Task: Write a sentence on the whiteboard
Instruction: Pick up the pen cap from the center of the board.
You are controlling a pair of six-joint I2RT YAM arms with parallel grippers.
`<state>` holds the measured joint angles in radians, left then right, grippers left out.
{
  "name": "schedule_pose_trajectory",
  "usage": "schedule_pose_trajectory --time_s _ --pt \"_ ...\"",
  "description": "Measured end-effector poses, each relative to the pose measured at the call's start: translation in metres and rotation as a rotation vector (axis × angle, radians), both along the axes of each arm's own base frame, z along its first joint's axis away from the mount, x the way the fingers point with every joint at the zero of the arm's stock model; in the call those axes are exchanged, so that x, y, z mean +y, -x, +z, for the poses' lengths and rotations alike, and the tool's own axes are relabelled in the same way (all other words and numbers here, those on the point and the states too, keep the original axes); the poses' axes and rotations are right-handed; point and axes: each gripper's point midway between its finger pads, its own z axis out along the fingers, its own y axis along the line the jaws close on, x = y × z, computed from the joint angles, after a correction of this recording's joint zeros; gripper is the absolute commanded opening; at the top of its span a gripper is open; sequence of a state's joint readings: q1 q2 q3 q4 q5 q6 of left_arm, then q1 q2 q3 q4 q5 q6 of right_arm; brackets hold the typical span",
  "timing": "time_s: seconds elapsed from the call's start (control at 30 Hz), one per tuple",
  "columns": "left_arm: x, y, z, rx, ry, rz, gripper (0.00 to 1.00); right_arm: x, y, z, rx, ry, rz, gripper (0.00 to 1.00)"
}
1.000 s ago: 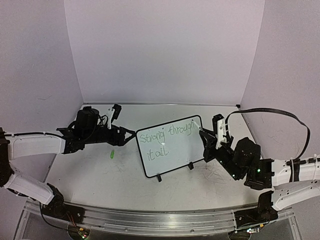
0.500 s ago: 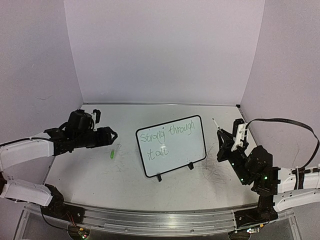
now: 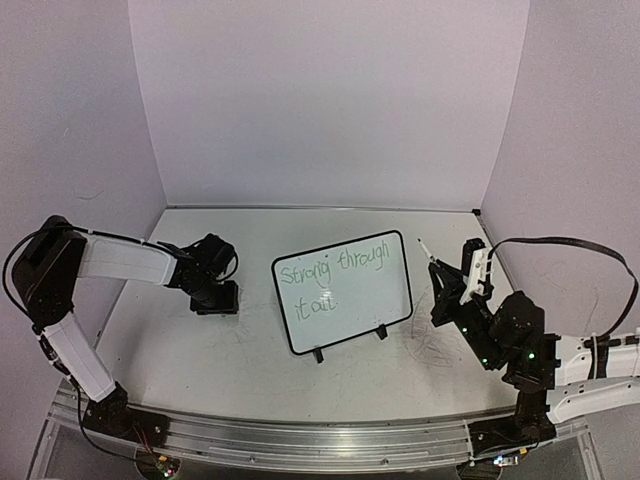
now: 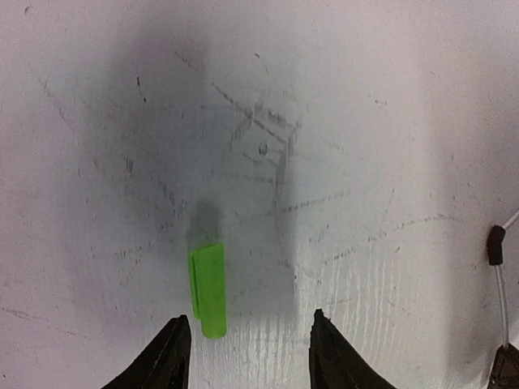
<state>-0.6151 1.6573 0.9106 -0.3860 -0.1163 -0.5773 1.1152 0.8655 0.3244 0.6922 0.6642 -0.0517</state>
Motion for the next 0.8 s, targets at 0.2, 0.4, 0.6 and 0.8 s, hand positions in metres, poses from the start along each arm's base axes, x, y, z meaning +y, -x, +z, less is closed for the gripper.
schedule_pose_trajectory --time_s 0.2,0.4,0.6,0.8 --pt "0.001 -0.021 -0.012 -0.004 -0.07 0.008 0.43 0.004 -0.001 -0.006 0.011 0.023 0.008 0.0" --pt "0.009 -0.026 -0.022 0.002 -0.127 0.019 0.28 0.005 -0.001 -0.007 0.011 0.026 0.011 0.0" --pt "0.015 -0.028 -0.023 -0.012 -0.165 0.022 0.09 0.006 -0.001 -0.009 0.015 0.033 0.015 0.0" --pt "0.016 -0.03 -0.018 -0.035 -0.159 0.029 0.0 0.015 0.0 -0.008 0.029 0.054 0.05 0.0"
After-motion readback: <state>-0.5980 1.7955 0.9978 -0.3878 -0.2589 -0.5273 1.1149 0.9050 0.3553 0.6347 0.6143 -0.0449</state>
